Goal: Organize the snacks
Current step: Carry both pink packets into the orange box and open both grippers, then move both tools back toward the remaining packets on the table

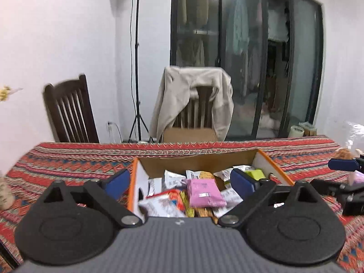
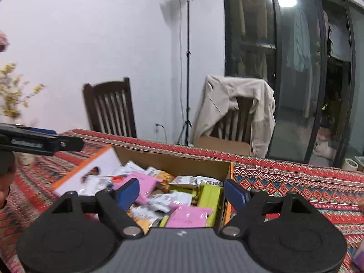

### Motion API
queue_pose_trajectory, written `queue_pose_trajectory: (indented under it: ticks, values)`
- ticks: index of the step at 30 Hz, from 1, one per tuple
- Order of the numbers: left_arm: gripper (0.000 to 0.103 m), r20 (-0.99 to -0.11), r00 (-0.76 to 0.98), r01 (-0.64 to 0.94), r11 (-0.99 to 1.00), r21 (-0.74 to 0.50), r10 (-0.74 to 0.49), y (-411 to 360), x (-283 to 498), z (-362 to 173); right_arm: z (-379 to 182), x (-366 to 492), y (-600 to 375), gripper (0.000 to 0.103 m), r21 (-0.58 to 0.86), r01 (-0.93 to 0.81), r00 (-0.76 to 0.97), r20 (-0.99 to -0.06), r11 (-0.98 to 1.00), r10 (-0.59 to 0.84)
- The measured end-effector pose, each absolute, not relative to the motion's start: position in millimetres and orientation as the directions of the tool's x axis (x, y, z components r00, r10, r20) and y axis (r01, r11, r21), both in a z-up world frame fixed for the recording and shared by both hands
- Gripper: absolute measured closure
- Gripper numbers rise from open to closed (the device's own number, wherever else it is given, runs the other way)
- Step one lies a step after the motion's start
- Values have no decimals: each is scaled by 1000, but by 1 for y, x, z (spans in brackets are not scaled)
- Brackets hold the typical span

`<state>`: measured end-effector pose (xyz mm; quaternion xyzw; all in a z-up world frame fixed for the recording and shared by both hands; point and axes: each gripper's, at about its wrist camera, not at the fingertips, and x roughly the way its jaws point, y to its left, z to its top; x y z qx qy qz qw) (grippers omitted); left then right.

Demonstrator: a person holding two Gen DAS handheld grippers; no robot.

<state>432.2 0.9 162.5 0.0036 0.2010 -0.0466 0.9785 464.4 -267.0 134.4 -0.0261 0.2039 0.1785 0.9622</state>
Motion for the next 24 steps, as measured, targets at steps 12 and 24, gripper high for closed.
queue_pose_trajectory:
  ticks: [12,24]
  values:
    - [0,-365,928,66,998,-24,-71,9,254,129,130,281,-304,4,47,-382,851,-371,923,372]
    - [0,-461,884,68,996,-51,-84,8,190,84,48,193,-322,4,192,-289,757,-554,938,346]
